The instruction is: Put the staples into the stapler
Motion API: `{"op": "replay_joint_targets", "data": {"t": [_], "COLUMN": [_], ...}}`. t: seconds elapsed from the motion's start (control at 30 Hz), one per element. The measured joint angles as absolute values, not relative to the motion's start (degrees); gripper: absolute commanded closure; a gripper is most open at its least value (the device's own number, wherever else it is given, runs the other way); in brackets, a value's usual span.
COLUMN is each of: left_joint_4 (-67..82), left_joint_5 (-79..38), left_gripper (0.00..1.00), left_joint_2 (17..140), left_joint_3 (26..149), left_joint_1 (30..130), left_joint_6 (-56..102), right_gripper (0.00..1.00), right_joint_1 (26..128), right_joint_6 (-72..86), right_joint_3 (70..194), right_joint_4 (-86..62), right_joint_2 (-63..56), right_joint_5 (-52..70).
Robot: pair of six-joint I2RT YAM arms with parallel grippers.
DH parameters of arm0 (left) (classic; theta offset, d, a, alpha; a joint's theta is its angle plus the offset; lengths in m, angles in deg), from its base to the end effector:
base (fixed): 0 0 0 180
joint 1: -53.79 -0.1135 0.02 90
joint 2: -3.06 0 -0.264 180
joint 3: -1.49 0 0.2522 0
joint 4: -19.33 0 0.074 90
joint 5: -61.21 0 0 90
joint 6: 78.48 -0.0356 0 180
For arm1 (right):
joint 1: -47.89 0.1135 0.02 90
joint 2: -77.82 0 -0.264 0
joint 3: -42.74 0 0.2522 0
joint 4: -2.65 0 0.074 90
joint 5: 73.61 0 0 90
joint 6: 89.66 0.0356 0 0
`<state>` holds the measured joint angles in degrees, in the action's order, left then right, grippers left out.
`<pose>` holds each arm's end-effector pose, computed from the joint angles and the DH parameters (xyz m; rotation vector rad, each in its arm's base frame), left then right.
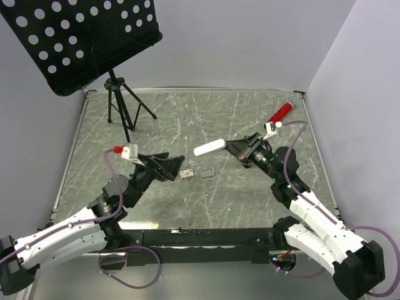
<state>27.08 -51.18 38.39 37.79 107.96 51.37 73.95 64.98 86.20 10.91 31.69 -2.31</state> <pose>0.1061 -0.1238 0.2866 -0.1543 1.5121 -1.0624 0.1712 0.0964 0.3026 0.2622 1.6557 1.4847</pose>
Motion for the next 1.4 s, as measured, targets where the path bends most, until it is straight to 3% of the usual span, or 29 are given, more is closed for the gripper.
{"op": "replay_joint_targets", "data": {"t": [0.3, 0.63, 1.07, 1.23, 1.4], "left_joint_4": [16.2, 0.3, -12.6, -13.9, -14.4], "left_joint_5": [-34.0, -17.0, -7.6, -7.2, -7.5], "left_gripper": [0.01, 0.0, 0.24, 0.25, 0.34], "left_joint_2": [55.2, 71.7, 78.7, 80.0, 80.4], "left_joint_3": [62.0, 77.2, 85.7, 86.3, 86.3], "left_joint_1": [107.8, 103.6, 101.6, 101.6, 101.6], "left_joint_6": [31.2, 20.4, 14.5, 14.1, 13.8], "right_gripper": [1.0, 1.0, 1.0, 1.0, 1.0], "right_joint_1": [76.9, 81.2, 81.9, 82.2, 82.3], "right_joint_6": [54.2, 46.5, 43.5, 42.6, 42.3], "right_joint_3": [96.0, 99.9, 100.8, 101.9, 102.6], "right_joint_4": [-5.3, -15.1, -19.6, -20.6, -21.1], "right_joint_2": [26.1, 23.9, 23.6, 23.4, 23.3], "right_joint_5": [-2.5, -1.0, 0.4, 1.1, 1.8]}}
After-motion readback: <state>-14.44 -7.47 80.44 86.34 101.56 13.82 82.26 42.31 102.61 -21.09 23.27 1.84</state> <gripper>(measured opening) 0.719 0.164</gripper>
